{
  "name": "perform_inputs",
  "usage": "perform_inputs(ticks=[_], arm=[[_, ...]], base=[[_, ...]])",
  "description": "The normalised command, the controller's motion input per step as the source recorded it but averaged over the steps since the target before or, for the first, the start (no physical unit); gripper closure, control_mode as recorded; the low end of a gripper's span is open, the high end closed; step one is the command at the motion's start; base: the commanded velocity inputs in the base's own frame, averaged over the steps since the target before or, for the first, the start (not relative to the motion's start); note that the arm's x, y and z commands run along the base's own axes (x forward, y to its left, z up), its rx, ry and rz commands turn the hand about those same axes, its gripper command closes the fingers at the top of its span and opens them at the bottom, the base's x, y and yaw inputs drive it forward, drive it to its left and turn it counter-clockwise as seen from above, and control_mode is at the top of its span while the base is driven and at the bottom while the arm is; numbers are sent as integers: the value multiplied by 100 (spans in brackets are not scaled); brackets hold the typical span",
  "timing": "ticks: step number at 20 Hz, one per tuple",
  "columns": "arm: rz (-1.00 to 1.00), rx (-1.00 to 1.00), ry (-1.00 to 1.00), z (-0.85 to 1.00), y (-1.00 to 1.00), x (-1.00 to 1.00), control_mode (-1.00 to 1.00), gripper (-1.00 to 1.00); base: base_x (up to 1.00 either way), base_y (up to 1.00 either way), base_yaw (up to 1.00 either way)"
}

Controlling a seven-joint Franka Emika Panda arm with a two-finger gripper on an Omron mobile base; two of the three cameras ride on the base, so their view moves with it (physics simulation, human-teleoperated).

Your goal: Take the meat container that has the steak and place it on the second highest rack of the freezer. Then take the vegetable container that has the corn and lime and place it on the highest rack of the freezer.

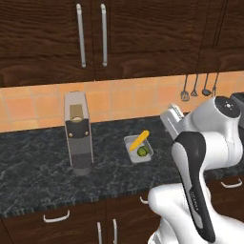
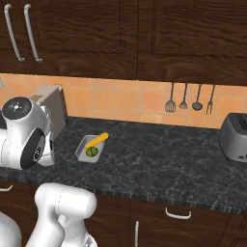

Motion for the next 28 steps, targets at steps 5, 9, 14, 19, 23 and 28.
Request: perform_inputs(ticks=[5,9,14,19,23,28], arm=[[18,-16,6,-38,0,20,-100,-100],[53,-34,2,-40,9,4,-100,-100],[47,-29,18,-17,29,1,-100,-100],[41,-30,19,-2,57,13,-100,-100],[47,-23,3,-35,12,4,-100,-100],[43,-11,0,-35,-16,21,-100,-100]], base=[[0,0,0],[0,0,0],[0,0,0],[0,0,0],[0,0,0],[0,0,0]])
